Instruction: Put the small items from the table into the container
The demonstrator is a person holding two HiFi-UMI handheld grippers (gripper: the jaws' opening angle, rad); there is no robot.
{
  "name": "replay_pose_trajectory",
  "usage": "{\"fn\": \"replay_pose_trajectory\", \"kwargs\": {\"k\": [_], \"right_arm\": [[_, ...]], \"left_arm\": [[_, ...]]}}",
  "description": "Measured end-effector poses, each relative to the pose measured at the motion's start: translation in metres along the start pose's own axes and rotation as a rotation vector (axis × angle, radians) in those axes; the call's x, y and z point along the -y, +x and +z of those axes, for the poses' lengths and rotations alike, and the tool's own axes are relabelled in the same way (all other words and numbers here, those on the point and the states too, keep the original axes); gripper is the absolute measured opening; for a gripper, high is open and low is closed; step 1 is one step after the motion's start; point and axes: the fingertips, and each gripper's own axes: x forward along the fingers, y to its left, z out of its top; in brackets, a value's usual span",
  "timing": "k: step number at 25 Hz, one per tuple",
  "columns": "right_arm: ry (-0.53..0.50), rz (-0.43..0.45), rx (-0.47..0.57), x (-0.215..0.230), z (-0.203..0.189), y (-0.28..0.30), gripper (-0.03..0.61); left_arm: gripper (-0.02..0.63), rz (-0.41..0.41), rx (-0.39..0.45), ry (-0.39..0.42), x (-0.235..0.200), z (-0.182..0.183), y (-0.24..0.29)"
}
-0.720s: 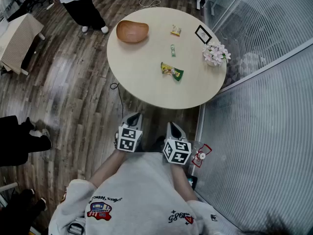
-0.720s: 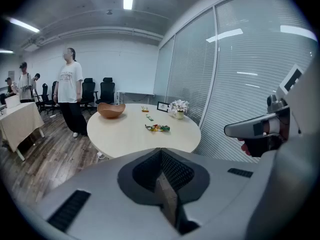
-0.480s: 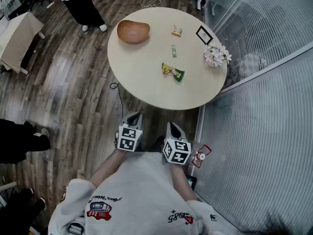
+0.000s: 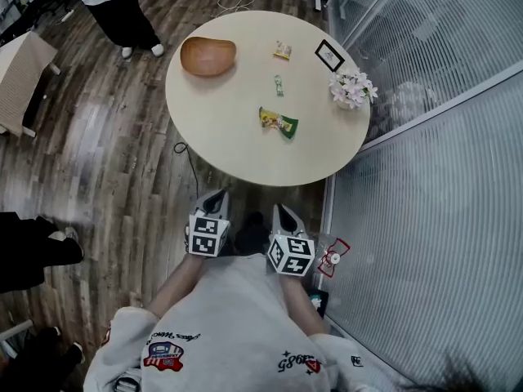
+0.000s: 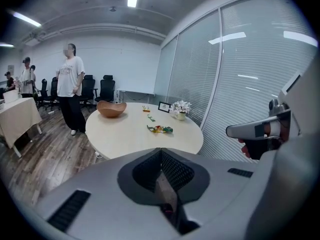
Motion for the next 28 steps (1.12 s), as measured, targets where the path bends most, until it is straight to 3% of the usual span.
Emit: {"fn": "replay_pose_trajectory", "kwargs": {"k": [7, 15, 23, 28], "right_arm": [[0.004, -0.008, -0.022, 0.016, 0.019, 0.038, -0.002], [-0.019, 0.027, -0.088, 0.046, 0.048, 0.151, -0.001], [-0.201, -0.054, -0.227, 0.114, 0.059, 0.255, 0.116], [-0.381, -0.045, -0.34, 0.138, 0.044, 0.299, 0.184]], "left_arm": [[0.008, 0.003, -0.013, -0.005, -0.017, 0.015, 0.019], [0.008, 0.013, -0.06, 0.047, -0.056, 0.056, 0.068], [0.008, 0.023, -0.112, 0.069, -0.089, 0.104, 0.129], [0.008, 0.054, -0.121, 0.058, -0.108, 0.128, 0.162]]}}
